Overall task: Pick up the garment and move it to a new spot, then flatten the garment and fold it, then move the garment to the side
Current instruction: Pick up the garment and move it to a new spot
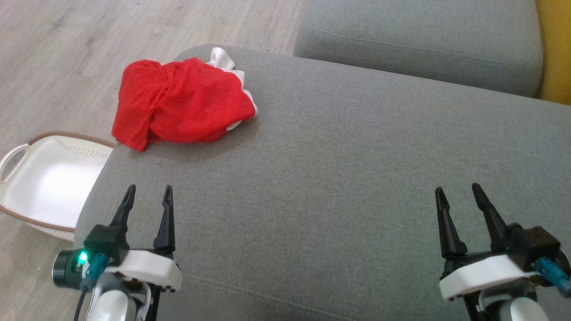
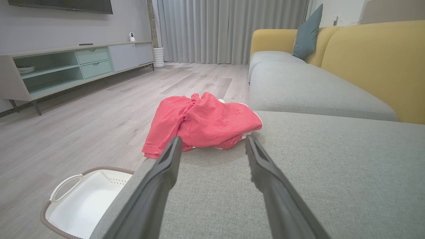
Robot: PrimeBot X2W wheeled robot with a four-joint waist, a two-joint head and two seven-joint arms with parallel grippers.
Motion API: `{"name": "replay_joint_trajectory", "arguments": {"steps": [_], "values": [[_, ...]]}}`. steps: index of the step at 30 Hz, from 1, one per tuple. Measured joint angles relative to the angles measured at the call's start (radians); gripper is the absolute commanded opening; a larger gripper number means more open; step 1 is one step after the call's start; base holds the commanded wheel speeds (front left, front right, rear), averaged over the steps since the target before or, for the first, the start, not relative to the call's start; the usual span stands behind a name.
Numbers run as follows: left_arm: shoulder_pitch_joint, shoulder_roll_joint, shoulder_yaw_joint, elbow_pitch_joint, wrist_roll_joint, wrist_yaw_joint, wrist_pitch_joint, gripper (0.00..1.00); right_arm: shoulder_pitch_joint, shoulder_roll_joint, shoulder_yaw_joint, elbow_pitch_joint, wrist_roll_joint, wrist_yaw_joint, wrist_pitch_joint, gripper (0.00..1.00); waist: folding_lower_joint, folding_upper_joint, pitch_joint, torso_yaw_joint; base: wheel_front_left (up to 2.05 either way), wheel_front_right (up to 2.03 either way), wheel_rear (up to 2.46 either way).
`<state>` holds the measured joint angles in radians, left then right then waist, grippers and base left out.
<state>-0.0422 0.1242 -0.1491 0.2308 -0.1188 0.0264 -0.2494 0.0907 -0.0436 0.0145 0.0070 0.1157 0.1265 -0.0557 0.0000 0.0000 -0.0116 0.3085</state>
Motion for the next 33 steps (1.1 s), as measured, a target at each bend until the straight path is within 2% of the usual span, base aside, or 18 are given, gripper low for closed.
{"name": "replay_joint_trajectory", "arguments": {"steps": [11, 17, 22, 29, 33], "values": [[0.0, 0.0, 0.0, -0.006, -0.028, -0.002, 0.0, 1.0, 0.0, 0.0, 0.002, -0.002, 0.0, 0.0, 0.001, 1.0, 0.0, 0.0, 0.019, -0.004, 0.0, 0.0, 0.0], [-0.061, -0.002, 0.002, 0.017, -0.066, -0.019, 0.008, 1.0, -0.027, 0.0, 0.008, -0.046, -0.008, 0.0, 0.032, 1.0, 0.0, 0.0, 0.094, -0.019, 0.0, 0.0, 0.0], [-0.267, 0.007, 0.032, 0.133, -0.104, -0.045, 0.062, 1.0, -0.119, -0.002, 0.034, -0.09, -0.041, 0.0, 0.062, 1.0, 0.0002, 0.0, 0.2, -0.042, 0.0, 0.0, 0.0], [-0.524, 0.088, 0.067, 0.37, -0.135, -0.094, 0.109, 1.0, -0.2, -0.028, 0.048, -0.114, -0.047, 0.0, 0.075, 1.0, 0.0003, 0.0, 0.353, -0.098, 0.0, 0.0, 0.0], [-0.651, 0.116, 0.071, 0.51, -0.152, -0.116, 0.142, 1.0, -0.233, -0.031, 0.044, -0.118, -0.047, 0.0, 0.074, 1.0, 0.0004, -0.0001, 0.428, -0.132, 0.0, 0.0, 0.0]]}}
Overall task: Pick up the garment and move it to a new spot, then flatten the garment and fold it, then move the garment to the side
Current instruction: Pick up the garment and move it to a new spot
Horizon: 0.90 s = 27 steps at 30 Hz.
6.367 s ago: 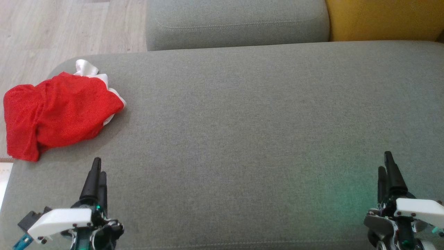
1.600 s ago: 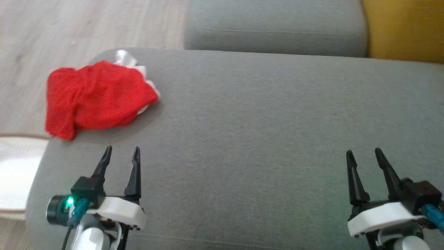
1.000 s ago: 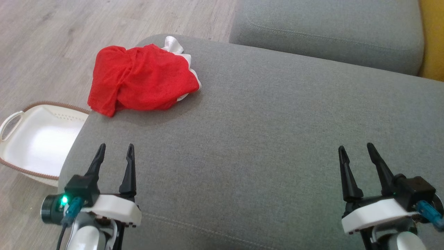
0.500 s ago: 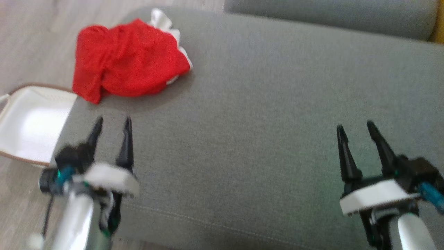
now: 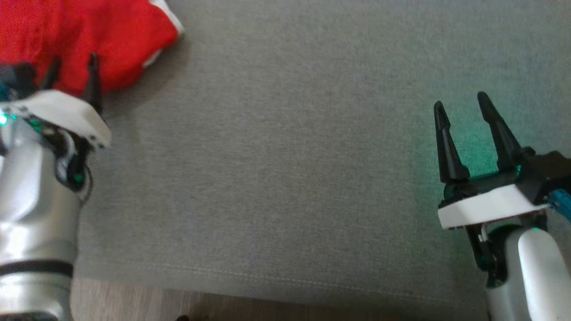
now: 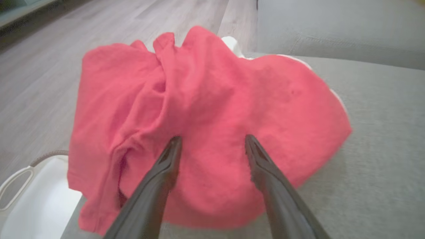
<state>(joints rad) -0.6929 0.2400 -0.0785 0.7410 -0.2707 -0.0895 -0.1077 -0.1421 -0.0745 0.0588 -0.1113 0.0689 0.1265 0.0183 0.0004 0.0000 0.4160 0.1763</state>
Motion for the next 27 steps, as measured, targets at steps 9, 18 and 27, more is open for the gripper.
{"name": "replay_joint_trajectory", "arguments": {"steps": [9, 18, 27], "values": [[-0.198, 0.049, 0.024, 0.242, -0.061, -0.026, 0.156, 0.0, -0.039, -0.001, 0.004, 0.012, 0.0, 0.0, -0.011, 1.0, -0.0002, 0.0, 0.095, -0.058, 0.0, 0.0, 0.0], [-0.214, 0.069, -0.008, 0.225, -0.026, 0.007, -0.058, 0.0, -0.052, 0.0, -0.008, 0.03, 0.001, 0.0, -0.022, 1.0, -0.0004, 0.0, 0.059, -0.049, 0.0, 0.0, 0.0], [-0.093, 0.063, -0.005, 0.012, -0.028, 0.056, -0.133, 0.0, -0.013, 0.005, -0.02, 0.041, 0.007, 0.0, -0.027, 1.0, -0.0005, 0.0, -0.05, -0.033, 0.0, 0.0, 0.0]]}}
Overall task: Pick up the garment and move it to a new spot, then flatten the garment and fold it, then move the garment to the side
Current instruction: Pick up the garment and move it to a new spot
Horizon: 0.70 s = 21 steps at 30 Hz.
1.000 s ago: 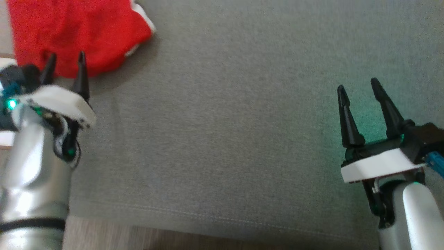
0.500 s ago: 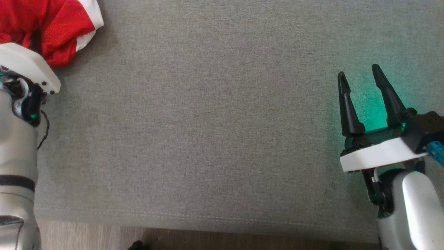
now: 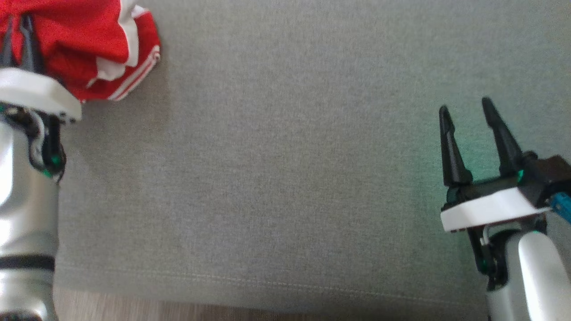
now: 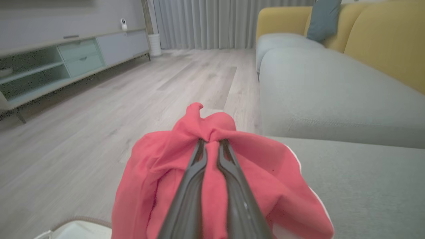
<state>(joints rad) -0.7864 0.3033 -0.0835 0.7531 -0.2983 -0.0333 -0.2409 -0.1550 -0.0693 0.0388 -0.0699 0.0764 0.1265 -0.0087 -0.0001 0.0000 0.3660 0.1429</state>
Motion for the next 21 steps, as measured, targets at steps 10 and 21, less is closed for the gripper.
{"name": "replay_joint_trajectory", "arguments": {"steps": [10, 21], "values": [[0.384, -0.031, -0.04, -0.505, 0.018, 0.083, 0.052, 0.0, 0.107, 0.019, -0.005, 0.015, 0.033, 0.0, -0.004, 1.0, -0.0001, 0.0, -0.172, -0.013, 0.0, 0.0, 0.0], [0.551, -0.11, -0.237, -0.775, 0.031, 0.057, 0.203, 0.0, 0.136, 0.022, -0.002, -0.011, 0.067, 0.0, 0.009, 1.0, -0.0001, 0.0001, -0.221, -0.142, 0.0, 0.0, 0.0]]}}
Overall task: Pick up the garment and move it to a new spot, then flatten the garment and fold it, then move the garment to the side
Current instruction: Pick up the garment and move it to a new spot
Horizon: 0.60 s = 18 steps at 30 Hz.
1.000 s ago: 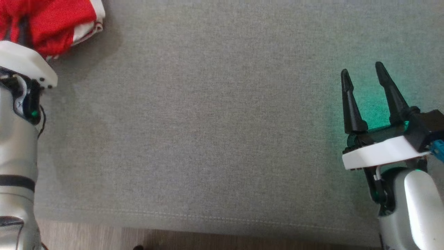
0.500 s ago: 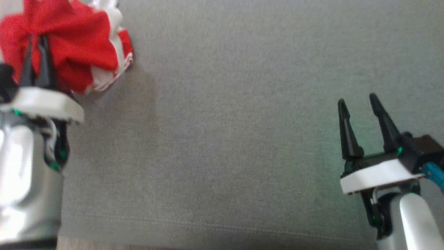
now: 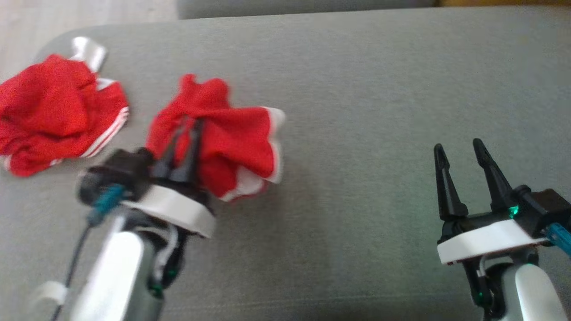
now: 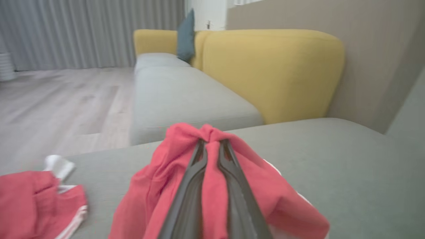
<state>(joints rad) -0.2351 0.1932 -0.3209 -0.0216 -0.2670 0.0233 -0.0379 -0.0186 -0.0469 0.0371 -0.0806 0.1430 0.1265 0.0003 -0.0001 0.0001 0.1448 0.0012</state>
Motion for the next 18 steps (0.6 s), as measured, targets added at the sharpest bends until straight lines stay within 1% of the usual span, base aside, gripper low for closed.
{"name": "replay_joint_trajectory", "arguments": {"steps": [3, 8, 12, 17, 18], "values": [[-0.022, -0.038, -0.067, 0.023, 0.001, -0.03, 0.004, 0.0, -0.002, 0.001, 0.004, -0.003, 0.008, 0.0, 0.0, 1.0, 0.0, 0.0, 0.012, -0.054, 0.0, 0.0, 0.0], [-0.136, -0.088, -0.178, 0.107, 0.028, -0.081, 0.008, 0.0, -0.015, 0.001, 0.0, -0.002, 0.033, 0.0, -0.015, 1.0, 0.0, 0.0, 0.051, -0.148, 0.0, 0.0, 0.0], [-0.205, -0.113, -0.261, 0.214, 0.043, -0.109, 0.003, 0.0, -0.017, 0.001, -0.005, 0.016, 0.056, 0.0, -0.036, 1.0, 0.0001, 0.0, 0.095, -0.216, 0.0, 0.0, 0.0], [-0.209, -0.121, -0.328, 0.36, 0.043, -0.127, -0.004, 0.0, -0.021, 0.001, -0.002, 0.049, 0.077, 0.0, -0.066, 1.0, 0.0002, 0.0, 0.146, -0.269, 0.0, 0.0, 0.0], [-0.209, -0.121, -0.335, 0.374, 0.043, -0.129, -0.016, 0.15, -0.025, 0.001, -0.002, 0.055, 0.077, 0.0, -0.071, 1.0, 0.0002, 0.0, 0.153, -0.275, 0.0, 0.0, 0.0]]}}
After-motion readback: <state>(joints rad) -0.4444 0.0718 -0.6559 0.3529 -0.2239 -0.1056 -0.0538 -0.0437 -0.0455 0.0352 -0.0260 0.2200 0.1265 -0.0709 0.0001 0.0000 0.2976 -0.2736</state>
